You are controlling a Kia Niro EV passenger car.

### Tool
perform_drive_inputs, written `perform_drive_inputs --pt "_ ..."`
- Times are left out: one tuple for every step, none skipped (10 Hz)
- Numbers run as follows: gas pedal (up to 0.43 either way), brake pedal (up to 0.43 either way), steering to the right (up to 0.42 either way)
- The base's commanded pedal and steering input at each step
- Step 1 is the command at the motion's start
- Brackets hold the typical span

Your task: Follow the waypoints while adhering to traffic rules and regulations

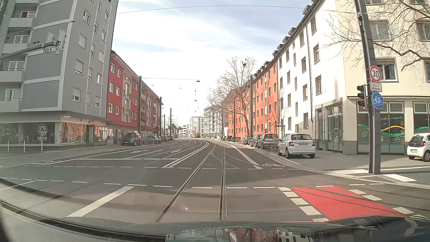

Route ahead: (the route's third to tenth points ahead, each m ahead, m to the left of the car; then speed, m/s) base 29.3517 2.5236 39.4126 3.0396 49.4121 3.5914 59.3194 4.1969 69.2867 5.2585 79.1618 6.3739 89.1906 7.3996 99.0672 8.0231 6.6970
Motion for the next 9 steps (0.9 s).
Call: perform_drive_inputs --pt "0.067 0.000 0.003" --pt "0.067 0.000 0.002" --pt "0.067 0.000 0.002" --pt "0.067 0.000 0.002" --pt "0.067 0.000 0.002" --pt "0.079 0.000 0.002" --pt "0.079 0.000 0.003" --pt "0.079 0.000 0.003" --pt "0.079 0.000 0.002"
